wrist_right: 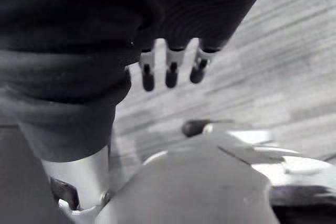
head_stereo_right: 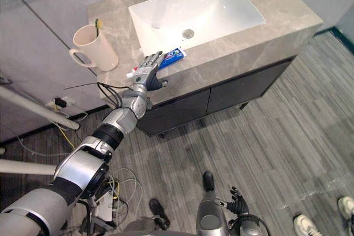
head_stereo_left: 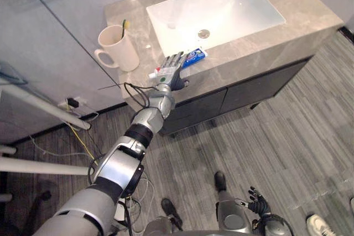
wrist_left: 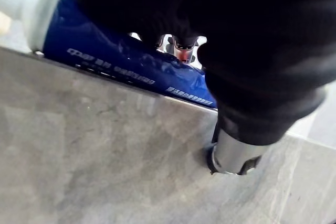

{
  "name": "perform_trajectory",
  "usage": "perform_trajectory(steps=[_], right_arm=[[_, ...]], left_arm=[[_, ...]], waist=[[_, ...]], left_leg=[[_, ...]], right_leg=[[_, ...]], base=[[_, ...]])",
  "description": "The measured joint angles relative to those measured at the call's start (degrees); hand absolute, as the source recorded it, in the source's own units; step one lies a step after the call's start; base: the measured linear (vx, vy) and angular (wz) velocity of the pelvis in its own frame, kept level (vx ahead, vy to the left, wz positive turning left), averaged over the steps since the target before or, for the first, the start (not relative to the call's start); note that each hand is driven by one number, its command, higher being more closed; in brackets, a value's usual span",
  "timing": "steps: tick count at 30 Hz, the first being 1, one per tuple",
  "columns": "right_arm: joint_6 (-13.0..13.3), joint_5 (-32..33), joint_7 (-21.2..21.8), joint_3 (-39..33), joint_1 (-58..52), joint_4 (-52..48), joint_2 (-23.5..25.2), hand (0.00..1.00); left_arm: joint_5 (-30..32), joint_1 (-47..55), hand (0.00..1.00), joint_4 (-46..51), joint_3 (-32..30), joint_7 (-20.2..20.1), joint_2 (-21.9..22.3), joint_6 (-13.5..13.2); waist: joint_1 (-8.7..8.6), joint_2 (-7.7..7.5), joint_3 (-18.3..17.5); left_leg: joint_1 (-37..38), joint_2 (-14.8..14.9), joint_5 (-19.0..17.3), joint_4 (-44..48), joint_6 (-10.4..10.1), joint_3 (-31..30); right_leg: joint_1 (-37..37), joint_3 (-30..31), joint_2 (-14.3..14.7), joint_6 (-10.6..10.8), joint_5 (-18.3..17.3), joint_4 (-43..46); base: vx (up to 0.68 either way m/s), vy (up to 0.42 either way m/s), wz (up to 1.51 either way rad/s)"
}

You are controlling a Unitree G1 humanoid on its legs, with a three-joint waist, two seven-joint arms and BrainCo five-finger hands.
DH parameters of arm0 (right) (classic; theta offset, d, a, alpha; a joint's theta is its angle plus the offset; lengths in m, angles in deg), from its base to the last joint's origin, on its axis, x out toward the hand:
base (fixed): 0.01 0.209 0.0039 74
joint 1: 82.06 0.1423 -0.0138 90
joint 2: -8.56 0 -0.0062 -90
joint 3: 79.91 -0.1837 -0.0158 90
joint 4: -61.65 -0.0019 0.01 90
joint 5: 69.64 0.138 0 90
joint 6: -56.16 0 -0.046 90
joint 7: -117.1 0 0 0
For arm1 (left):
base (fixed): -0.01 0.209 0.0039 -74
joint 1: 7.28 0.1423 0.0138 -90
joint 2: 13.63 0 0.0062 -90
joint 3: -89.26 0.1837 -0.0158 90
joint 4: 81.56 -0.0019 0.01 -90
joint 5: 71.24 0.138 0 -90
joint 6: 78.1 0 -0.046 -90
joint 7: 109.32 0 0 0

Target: Organize washtable

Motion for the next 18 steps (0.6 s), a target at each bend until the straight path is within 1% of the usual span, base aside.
perform_trajectory(steps=[2,4,7,9,10,11,13,15,16,18], right_arm=[[0.1,0.0,0.0,0.2,-0.1,0.0,-0.3,0.0],[0.1,0.0,0.0,0.3,-0.1,-0.1,-0.2,0.0],[0.2,0.0,0.0,0.3,-0.2,-0.1,-0.2,0.0],[0.3,0.0,-0.1,0.3,-0.2,0.0,-0.1,0.0],[0.3,0.0,-0.1,0.3,-0.2,0.0,0.0,0.0],[0.5,0.0,-0.2,0.3,-0.2,0.2,0.1,0.0],[0.8,0.0,-0.3,0.3,-0.1,0.7,0.2,0.0],[1.3,0.0,-0.4,0.2,-0.1,1.1,0.2,0.0],[1.3,0.0,-0.6,0.2,-0.1,1.2,0.2,0.0],[1.3,0.0,-0.9,0.2,0.0,1.5,0.2,0.0]], left_arm=[[0.0,-0.6,0.0,0.1,0.0,0.8,0.0,0.0],[0.0,-1.0,0.0,0.0,0.0,1.3,0.3,0.5],[-0.1,-1.4,0.0,0.0,0.0,2.3,1.5,2.0],[-0.1,-1.5,0.0,0.2,0.3,2.4,2.2,2.1],[-0.2,-1.5,0.0,0.3,0.5,2.4,2.5,2.1],[-0.3,-1.3,0.0,1.2,1.6,2.4,2.7,2.3],[-0.5,-0.2,0.0,4.0,2.9,2.4,2.9,2.3],[-1.0,0.9,0.0,7.0,4.5,2.3,2.9,2.3],[-1.4,1.5,0.0,9.0,5.7,2.3,2.8,2.7],[-1.6,2.9,0.0,11.5,6.1,2.3,2.7,2.8]], waist=[[0.68,0.31,-0.2],[0.59,0.29,-0.2],[0.48,0.29,-0.2],[0.23,0.3,-0.2],[-0.08,0.29,-0.2],[-0.8,0.25,-0.2],[-0.91,0.25,-0.2],[-0.88,0.28,-0.3],[-0.89,0.28,-0.3],[-0.89,0.28,-0.3]], left_leg=[[0.0,0.3,2.0,-2.8,0.0,-0.3],[0.0,0.2,3.8,-4.2,0.3,-1.2],[0.0,-0.4,5.5,-4.8,1.3,-1.8],[0.0,-1.4,7.1,-4.9,2.3,-3.5],[0.0,-1.5,7.2,-4.9,2.3,-4.0],[-0.1,-2.1,7.5,-5.0,2.4,-4.8],[-0.1,-2.7,7.6,-5.1,2.7,-5.6],[-0.3,-3.3,7.7,-5.1,2.9,-6.3],[-0.5,-3.3,7.7,-5.1,2.9,-7.0],[-0.5,-3.3,7.7,-5.1,2.9,-7.7]], right_leg=[[-0.4,-0.4,0.8,0.0,0.0,-1.3],[-0.3,-1.2,1.1,0.0,0.0,-1.7],[-0.2,-1.9,0.7,0.5,0.4,-2.1],[0.6,-2.7,-0.1,0.9,1.4,-2.7],[0.9,-3.3,-0.2,1.0,1.6,-2.7],[1.3,-3.5,-0.7,0.7,2.5,-2.6],[1.6,-3.9,-1.3,0.9,2.9,-2.9],[1.8,-4.5,-1.5,0.4,3.4,-3.0],[2.0,-5.0,-1.5,0.4,3.4,-3.2],[2.4,-5.4,-1.5,0.4,3.4,-3.3]], base=[[-0.04,-0.1,0.02],[-0.03,-0.06,0.05],[-0.01,-0.002,0.01],[0.02,0.039,0.13],[0.05,0.037,0.37],[0.05,0.024,0.35],[0.08,0.038,0.21],[0.1,0.035,0.15],[0.09,0.022,0.2],[0.05,-0.011,0.14]])
